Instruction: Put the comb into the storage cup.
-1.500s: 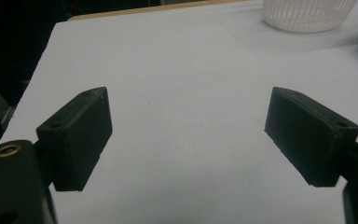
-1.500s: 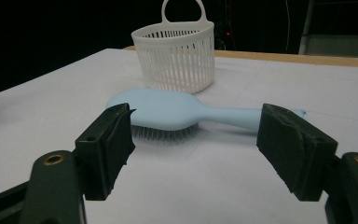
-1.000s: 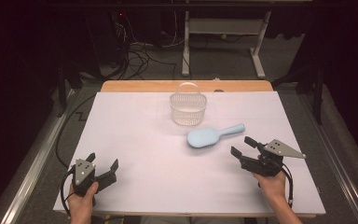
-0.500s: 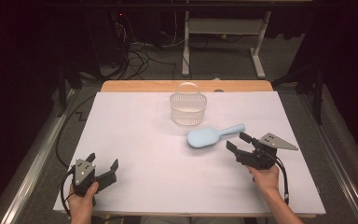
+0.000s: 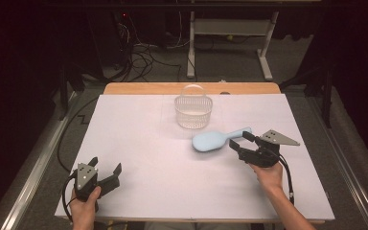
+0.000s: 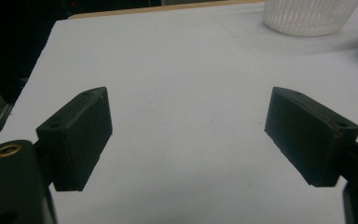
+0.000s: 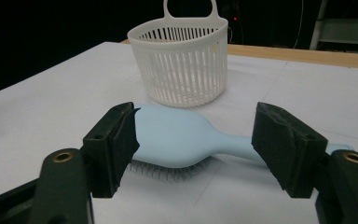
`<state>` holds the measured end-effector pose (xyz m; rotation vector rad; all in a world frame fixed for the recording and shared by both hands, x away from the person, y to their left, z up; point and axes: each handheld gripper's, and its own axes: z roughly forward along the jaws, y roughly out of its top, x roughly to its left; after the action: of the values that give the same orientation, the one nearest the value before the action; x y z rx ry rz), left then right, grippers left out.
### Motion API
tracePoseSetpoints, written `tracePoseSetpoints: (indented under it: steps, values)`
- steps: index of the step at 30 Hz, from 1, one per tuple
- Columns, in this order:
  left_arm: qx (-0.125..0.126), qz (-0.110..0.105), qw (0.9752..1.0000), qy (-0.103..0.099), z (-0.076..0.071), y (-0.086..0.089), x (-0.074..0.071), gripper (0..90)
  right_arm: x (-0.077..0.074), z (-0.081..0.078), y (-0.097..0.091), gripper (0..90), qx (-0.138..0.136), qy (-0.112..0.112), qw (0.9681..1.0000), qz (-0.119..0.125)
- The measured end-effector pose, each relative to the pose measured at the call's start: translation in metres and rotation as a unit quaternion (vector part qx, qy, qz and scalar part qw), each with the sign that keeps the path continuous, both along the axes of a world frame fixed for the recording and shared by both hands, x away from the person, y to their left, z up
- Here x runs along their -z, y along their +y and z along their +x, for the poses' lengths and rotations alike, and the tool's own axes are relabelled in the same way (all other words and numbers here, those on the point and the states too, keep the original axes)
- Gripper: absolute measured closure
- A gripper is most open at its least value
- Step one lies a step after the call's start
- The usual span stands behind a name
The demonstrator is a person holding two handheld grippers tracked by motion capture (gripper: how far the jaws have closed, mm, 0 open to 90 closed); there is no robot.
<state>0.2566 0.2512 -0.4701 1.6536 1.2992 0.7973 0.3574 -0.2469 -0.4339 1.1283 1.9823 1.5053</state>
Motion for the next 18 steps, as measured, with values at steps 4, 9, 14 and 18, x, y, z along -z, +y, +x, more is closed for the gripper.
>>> tracePoseSetpoints:
  steps: [4,9,14,18]
  values:
    - [-0.001,-0.002,1.0,0.0,0.0,0.0,0.0,15.6,-0.003,0.007,0.001,36.9,-0.001,0.023,0.9996,-0.015]
    - [-0.002,-0.005,1.0,0.0,-0.001,0.001,0.0,15.6,-0.01,0.015,0.002,41.9,0.0,0.043,0.9987,-0.027]
    - [-0.002,-0.005,1.0,0.0,-0.001,0.001,0.0,15.6,-0.014,0.022,0.004,44.6,-0.005,0.055,0.9977,-0.041]
    - [-0.002,-0.004,1.0,0.0,-0.001,0.001,0.0,15.6,-0.019,0.027,0.007,47.8,-0.007,0.065,0.9954,-0.07]
